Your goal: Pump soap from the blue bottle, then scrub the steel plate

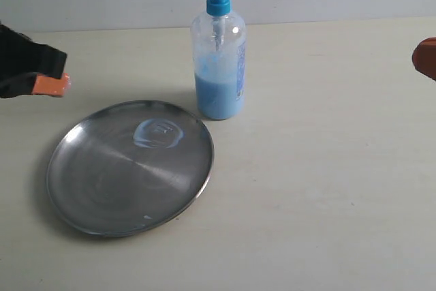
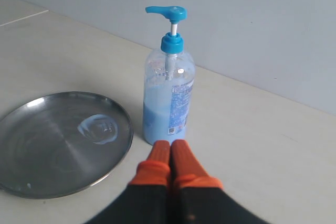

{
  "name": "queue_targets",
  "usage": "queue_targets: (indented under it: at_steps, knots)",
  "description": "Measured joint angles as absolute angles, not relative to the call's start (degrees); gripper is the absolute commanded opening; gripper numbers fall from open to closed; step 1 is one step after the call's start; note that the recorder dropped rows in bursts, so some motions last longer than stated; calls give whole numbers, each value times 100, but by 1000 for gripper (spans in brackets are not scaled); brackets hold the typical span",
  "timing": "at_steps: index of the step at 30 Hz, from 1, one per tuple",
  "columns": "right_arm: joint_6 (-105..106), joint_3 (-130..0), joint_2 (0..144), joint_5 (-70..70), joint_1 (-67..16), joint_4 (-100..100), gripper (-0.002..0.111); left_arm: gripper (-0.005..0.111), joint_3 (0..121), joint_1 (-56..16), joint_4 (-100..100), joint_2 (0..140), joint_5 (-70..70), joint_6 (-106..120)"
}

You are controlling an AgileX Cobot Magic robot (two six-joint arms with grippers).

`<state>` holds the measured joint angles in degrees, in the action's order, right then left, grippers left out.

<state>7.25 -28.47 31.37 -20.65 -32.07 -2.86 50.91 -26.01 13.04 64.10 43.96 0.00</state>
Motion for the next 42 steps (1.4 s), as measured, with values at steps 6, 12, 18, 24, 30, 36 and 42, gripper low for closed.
queue_targets:
  at_steps: [6,12,18,24,30,36,42]
  knots:
    - [725,-2847,3137,-2065,-3207,-286,0,0,4605,-2601,1219,4635,4383,0]
    - [725,-2847,3137,-2065,-3207,-286,0,0,4579,-2601,1108,3236,4351,93]
    - [725,-2847,3137,-2065,-3207,-286,0,0,4579,-2601,1146,2357,4491,101]
    - [725,-2847,3137,-2065,-3207,-286,0,0,4579,-2601,1157,1950,4542,101]
    - [725,-2847,3137,-2065,-3207,-286,0,0,4579,-2601,1157,1866,4542,101]
    - [725,-2847,3137,-2065,-3207,-286,0,0,4579,-2601,1157,1862,4554,101]
    - [725,-2847,3137,-2065,-3207,-286,0,0,4409,-2601,1170,1841,4544,101]
